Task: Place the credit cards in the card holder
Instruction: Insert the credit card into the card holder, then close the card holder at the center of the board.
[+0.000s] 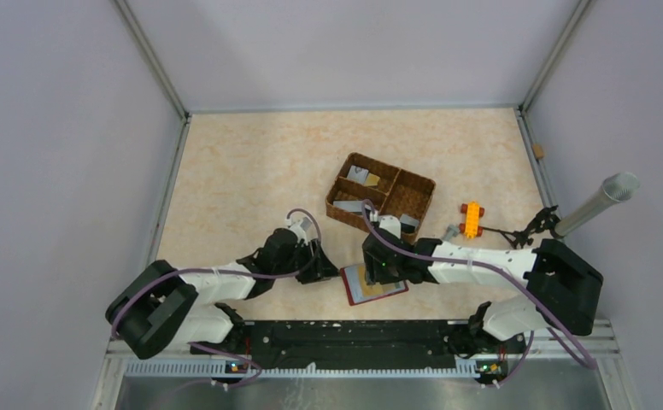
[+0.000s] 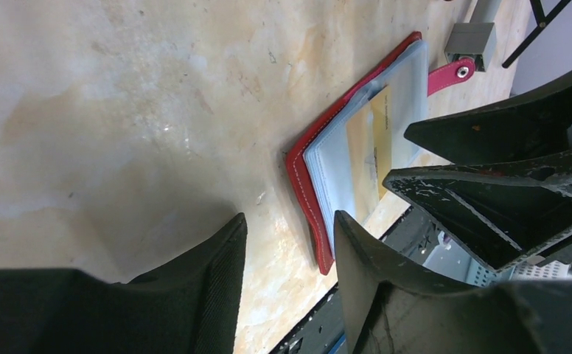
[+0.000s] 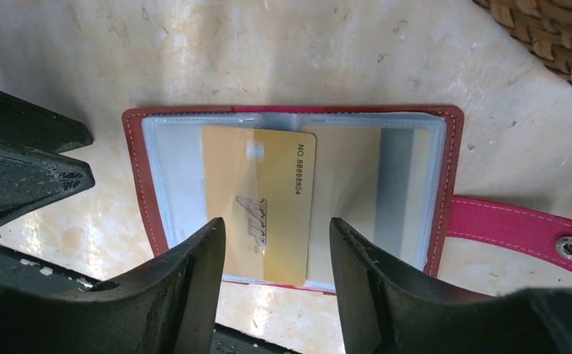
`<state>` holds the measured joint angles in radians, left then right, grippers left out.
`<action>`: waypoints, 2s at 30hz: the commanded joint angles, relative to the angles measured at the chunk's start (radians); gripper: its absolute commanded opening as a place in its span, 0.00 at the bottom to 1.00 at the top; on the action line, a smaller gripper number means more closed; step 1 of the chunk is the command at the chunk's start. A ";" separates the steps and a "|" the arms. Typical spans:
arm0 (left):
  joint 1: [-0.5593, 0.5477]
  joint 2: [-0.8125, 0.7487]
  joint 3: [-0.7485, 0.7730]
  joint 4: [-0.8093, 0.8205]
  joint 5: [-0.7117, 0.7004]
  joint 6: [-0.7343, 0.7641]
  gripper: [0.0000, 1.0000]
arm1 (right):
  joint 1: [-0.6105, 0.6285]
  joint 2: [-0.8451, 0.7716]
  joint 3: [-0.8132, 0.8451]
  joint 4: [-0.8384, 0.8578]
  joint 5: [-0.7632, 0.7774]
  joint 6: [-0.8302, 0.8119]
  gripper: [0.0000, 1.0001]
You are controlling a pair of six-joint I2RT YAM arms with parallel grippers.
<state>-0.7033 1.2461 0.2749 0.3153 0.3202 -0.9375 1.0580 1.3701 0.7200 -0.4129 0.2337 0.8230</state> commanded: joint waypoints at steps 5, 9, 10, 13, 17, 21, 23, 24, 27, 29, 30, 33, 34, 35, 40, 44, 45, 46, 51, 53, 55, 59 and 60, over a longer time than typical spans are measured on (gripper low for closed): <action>-0.021 0.138 -0.026 0.151 0.069 -0.075 0.42 | 0.015 0.056 -0.016 0.103 -0.068 0.012 0.49; -0.025 0.178 -0.034 0.207 0.091 -0.098 0.33 | 0.015 0.063 -0.023 0.157 -0.109 0.020 0.46; -0.026 0.186 -0.035 0.215 0.093 -0.100 0.31 | 0.015 0.063 -0.026 0.168 -0.117 0.022 0.46; -0.027 0.207 -0.037 0.241 0.102 -0.109 0.29 | 0.015 0.061 -0.032 0.204 -0.144 0.029 0.45; -0.027 0.219 -0.037 0.263 0.108 -0.117 0.26 | 0.015 0.060 -0.042 0.245 -0.170 0.035 0.45; -0.027 0.219 -0.038 0.265 0.105 -0.121 0.26 | 0.014 0.061 -0.051 0.286 -0.193 0.042 0.45; -0.028 0.217 -0.039 0.265 0.103 -0.121 0.25 | 0.014 0.060 -0.052 0.305 -0.205 0.045 0.44; -0.029 0.216 -0.039 0.265 0.102 -0.122 0.25 | 0.014 0.060 -0.053 0.316 -0.210 0.044 0.44; -0.028 0.216 -0.039 0.265 0.102 -0.123 0.25 | 0.015 0.055 -0.057 0.346 -0.226 0.046 0.43; -0.027 0.211 -0.039 0.261 0.099 -0.122 0.26 | 0.014 0.051 -0.057 0.348 -0.229 0.046 0.42; -0.028 0.207 -0.039 0.256 0.094 -0.122 0.28 | 0.015 0.048 -0.053 0.337 -0.221 0.046 0.42; -0.027 0.181 -0.054 0.248 0.074 -0.132 0.30 | 0.014 0.004 -0.040 0.248 -0.151 0.039 0.46; -0.027 0.174 -0.058 0.248 0.070 -0.136 0.30 | 0.016 -0.021 -0.034 0.208 -0.119 0.039 0.49; -0.028 0.167 -0.059 0.248 0.069 -0.140 0.31 | 0.016 -0.048 -0.031 0.167 -0.085 0.036 0.52; -0.028 0.143 -0.036 0.258 0.109 -0.165 0.31 | -0.015 -0.181 -0.035 -0.043 0.068 0.039 0.62; -0.028 0.099 -0.004 0.218 0.114 -0.166 0.32 | -0.119 -0.274 -0.107 -0.121 0.039 0.043 0.63; -0.028 0.084 0.004 0.203 0.112 -0.164 0.32 | -0.143 -0.295 -0.131 -0.125 0.025 0.042 0.63; -0.028 0.072 0.013 0.189 0.112 -0.162 0.33 | -0.164 -0.315 -0.150 -0.127 0.021 0.043 0.63; -0.028 0.041 0.052 0.125 0.107 -0.142 0.34 | -0.217 -0.387 -0.214 -0.152 0.013 0.052 0.63; -0.031 0.048 0.062 0.121 0.111 -0.139 0.34 | -0.232 -0.401 -0.240 -0.145 0.004 0.055 0.63; -0.036 0.060 0.072 0.128 0.117 -0.141 0.34 | -0.245 -0.408 -0.267 -0.115 -0.011 0.055 0.63; -0.054 0.077 0.100 0.145 0.127 -0.152 0.34 | -0.261 -0.421 -0.315 -0.028 -0.076 0.075 0.54; -0.062 0.077 0.109 0.146 0.122 -0.153 0.34 | -0.262 -0.423 -0.327 -0.006 -0.091 0.083 0.51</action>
<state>-0.7410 1.3178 0.3283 0.4381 0.4305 -1.0969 0.8101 0.9733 0.4240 -0.5148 0.2085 0.8742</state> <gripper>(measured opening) 0.343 0.553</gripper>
